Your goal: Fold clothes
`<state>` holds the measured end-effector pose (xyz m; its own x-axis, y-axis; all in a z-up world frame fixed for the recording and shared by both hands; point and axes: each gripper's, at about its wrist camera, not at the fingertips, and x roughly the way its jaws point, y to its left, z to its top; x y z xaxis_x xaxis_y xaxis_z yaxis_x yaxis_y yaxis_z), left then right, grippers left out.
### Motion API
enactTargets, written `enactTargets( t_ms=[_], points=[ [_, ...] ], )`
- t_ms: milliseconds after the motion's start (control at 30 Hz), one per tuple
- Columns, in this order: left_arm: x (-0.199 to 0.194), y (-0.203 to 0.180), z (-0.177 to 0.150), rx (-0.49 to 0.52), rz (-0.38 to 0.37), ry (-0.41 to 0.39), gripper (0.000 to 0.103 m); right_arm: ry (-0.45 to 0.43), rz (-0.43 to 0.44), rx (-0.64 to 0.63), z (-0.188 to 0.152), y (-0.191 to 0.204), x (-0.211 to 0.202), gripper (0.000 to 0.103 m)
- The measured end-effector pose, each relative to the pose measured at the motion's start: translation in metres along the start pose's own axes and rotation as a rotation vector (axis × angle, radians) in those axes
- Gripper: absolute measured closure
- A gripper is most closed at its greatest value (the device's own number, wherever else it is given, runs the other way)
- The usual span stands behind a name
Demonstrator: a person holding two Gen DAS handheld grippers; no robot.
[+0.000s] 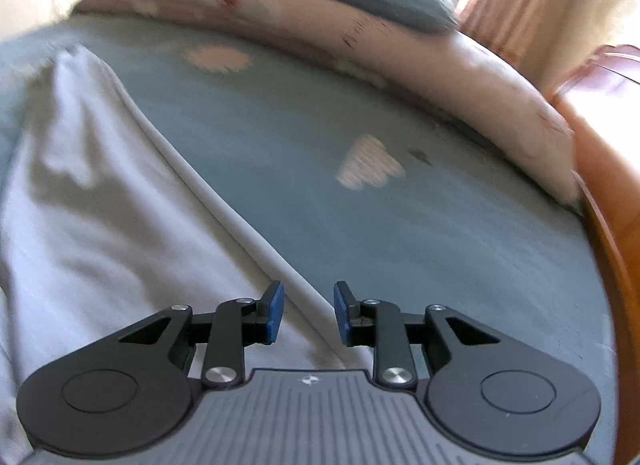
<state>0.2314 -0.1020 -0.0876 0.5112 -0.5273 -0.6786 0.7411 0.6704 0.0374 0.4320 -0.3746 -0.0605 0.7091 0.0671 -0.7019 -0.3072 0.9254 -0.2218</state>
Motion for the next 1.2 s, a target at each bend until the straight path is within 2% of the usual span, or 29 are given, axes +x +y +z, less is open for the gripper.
enactTargets(
  t_ms=[67,333,467,567,667,733,800,933,1033,1133,1200],
  points=[
    [-0.006,0.005,-0.001,-0.019,-0.007,-0.008,0.028,-0.027,0.051,-0.002,0.017,0.009,0.004,0.067],
    [-0.023,0.031,-0.011,-0.1,0.012,-0.059,0.024,-0.064,0.23,-0.085,0.073,0.068,0.057,0.066],
    [-0.022,0.043,-0.019,-0.141,0.028,-0.066,0.024,-0.029,0.223,-0.147,0.089,0.085,0.096,0.066],
    [-0.018,0.051,-0.026,-0.164,0.028,-0.067,0.024,-0.011,0.218,-0.146,0.094,0.085,0.12,0.065],
    [-0.013,0.056,-0.031,-0.173,0.019,-0.063,0.024,0.0,0.259,-0.134,0.093,0.085,0.129,0.065],
    [-0.011,0.057,-0.033,-0.178,0.019,-0.064,0.024,0.004,0.288,-0.13,0.091,0.084,0.129,0.073],
    [-0.009,0.059,-0.034,-0.185,0.018,-0.066,0.024,0.014,0.318,-0.13,0.09,0.083,0.128,0.094],
    [-0.008,0.061,-0.036,-0.202,0.003,-0.072,0.024,-0.024,0.226,-0.165,0.092,0.089,0.12,0.098],
    [-0.009,0.059,-0.036,-0.195,0.001,-0.068,0.024,-0.023,0.163,-0.131,0.092,0.09,0.126,0.097],
    [-0.011,0.06,-0.037,-0.19,-0.004,-0.069,0.023,-0.023,0.129,-0.14,0.091,0.096,0.125,0.091],
    [-0.011,0.062,-0.038,-0.188,0.002,-0.067,0.023,-0.042,0.11,-0.139,0.092,0.099,0.117,0.081]
  ],
)
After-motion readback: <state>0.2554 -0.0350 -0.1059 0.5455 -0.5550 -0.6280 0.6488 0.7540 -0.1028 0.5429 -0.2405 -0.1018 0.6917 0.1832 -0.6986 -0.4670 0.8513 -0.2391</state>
